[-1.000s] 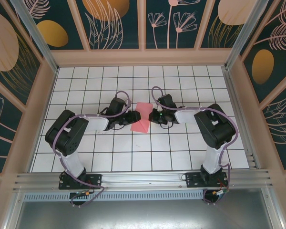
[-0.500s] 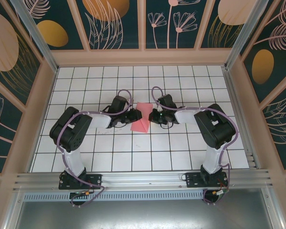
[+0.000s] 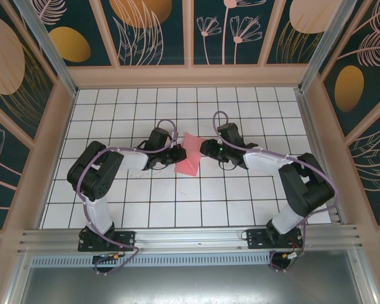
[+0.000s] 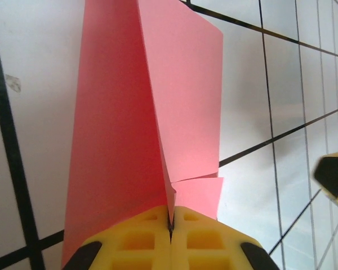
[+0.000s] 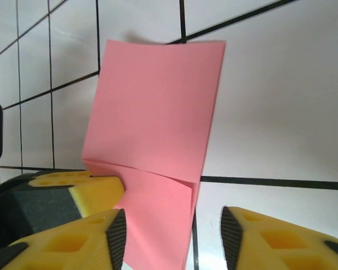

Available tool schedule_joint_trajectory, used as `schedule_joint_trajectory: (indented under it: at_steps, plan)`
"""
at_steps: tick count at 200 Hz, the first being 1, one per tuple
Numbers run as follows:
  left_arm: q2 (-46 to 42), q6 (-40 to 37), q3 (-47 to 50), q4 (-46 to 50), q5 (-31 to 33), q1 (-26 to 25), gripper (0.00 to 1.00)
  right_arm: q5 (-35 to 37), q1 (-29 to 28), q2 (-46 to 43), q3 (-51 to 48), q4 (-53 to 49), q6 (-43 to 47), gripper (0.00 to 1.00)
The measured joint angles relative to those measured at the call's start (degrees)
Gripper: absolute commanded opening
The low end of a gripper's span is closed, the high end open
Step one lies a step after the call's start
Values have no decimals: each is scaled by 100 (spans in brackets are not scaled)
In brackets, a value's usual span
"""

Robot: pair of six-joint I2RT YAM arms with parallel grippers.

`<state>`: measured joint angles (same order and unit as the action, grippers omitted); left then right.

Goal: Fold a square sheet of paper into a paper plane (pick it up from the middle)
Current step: Turn over the paper at the center of the table.

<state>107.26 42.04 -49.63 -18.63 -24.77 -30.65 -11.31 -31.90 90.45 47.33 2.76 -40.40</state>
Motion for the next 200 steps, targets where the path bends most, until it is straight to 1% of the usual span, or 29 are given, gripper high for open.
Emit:
schedule_joint_trajectory:
  at_steps: [22,51,65,84,113,125,144,162,178,200]
  plan:
    - [-125,-214,-85,358,208,0,3,195,-2,-387,-195,-15,-83,65]
    - [-767,-702,-389,1327,750,0,3,494,0,-944,-339,-107,-203,73]
    - [-1165,-999,-708,1945,1196,0,3,645,0,-1217,-369,-162,-219,78]
    - [-1626,-1351,-1178,2658,1910,0,4,850,-2,-1550,-380,-249,-216,80]
    - [-2013,-1644,-1794,3630,3362,-2,4,1126,15,-1847,-400,-387,-243,83]
    - [-2024,-1703,-1952,3882,3963,-4,4,1176,74,-1886,-402,-450,-260,85]
    - [-1969,-1762,-1998,4181,4804,-11,4,1276,190,-1895,-413,-549,-302,90]
    - [-1663,-1759,-2015,4398,5539,-48,4,1329,219,-1895,-446,-623,-317,96]
    - [-1270,-1753,-2011,4496,5974,-114,4,1368,219,-1895,-511,-634,-330,99]
    - [-688,-1694,-1956,4538,6365,-262,4,1438,221,-1895,-579,-671,-343,99]
